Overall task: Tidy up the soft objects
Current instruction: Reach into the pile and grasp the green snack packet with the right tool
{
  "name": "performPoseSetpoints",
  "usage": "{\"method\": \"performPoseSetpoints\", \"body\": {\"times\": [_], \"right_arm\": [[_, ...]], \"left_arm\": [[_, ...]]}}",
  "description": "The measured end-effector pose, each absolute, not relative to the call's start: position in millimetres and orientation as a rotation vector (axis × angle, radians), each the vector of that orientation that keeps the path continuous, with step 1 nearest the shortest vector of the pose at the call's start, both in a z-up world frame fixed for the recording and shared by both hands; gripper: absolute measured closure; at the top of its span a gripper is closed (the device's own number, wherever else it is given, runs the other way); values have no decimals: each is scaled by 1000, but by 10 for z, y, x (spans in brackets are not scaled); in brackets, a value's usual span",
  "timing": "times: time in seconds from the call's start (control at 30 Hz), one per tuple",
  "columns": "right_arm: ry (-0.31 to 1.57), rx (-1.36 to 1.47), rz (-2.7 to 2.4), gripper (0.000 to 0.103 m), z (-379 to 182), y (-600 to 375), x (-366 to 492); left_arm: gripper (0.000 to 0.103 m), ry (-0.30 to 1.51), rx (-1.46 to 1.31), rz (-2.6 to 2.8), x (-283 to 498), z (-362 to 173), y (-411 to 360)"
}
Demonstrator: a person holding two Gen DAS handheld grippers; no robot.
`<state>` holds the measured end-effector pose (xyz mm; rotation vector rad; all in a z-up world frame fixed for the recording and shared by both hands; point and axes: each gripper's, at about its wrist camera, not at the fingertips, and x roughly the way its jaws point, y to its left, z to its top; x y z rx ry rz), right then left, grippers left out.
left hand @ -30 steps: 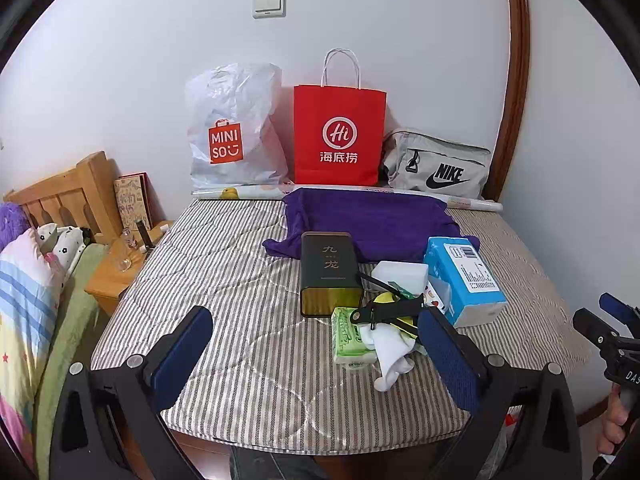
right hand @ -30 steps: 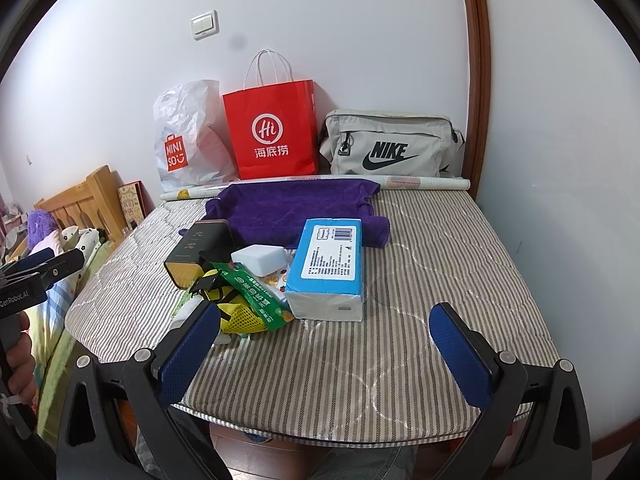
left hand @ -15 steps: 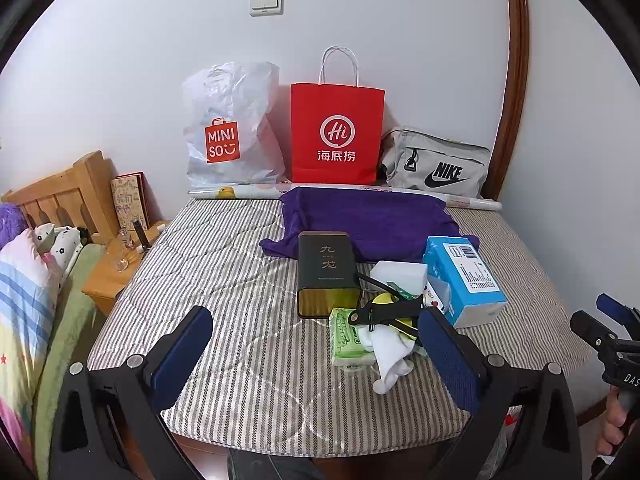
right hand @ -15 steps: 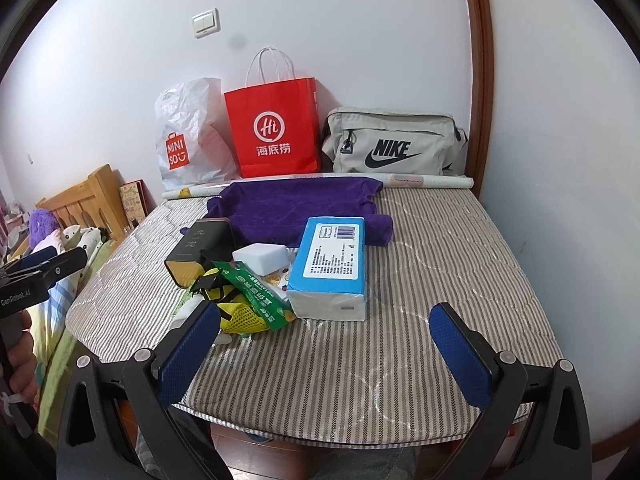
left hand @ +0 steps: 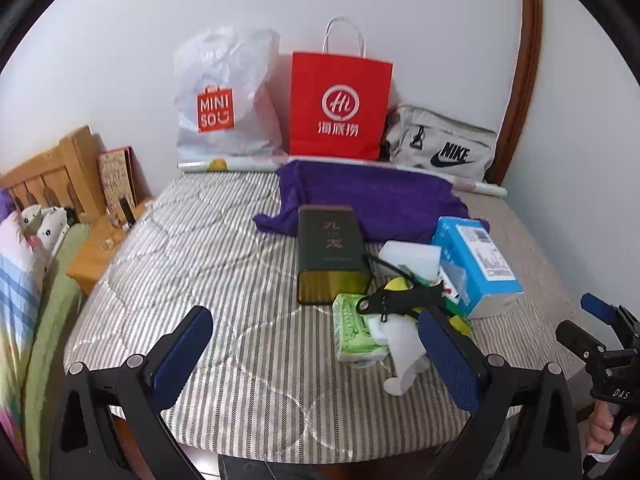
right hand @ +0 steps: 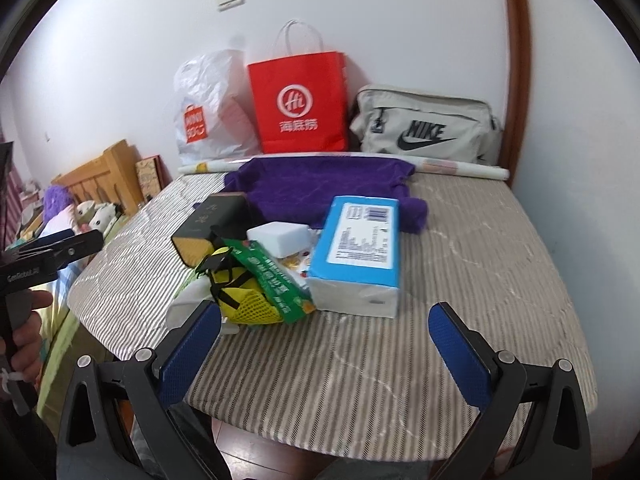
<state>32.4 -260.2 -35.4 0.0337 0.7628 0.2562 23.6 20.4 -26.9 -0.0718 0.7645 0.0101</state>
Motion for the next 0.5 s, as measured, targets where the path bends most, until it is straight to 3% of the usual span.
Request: {"method": "performPoseSetpoints", "body": {"times": [0.13, 0.37, 0.5], "right_arm": [[763, 0, 309, 3, -451, -2433, 463], [807, -54, 373, 22, -661, -2175, 770], [837, -73, 405, 28, -799, -2054, 957]], "left_arm": [[0, 780, -66, 5, 333, -426, 223], [0, 824, -75, 16, 491, -644, 345], [0, 839, -94, 13, 563, -733, 453]]}}
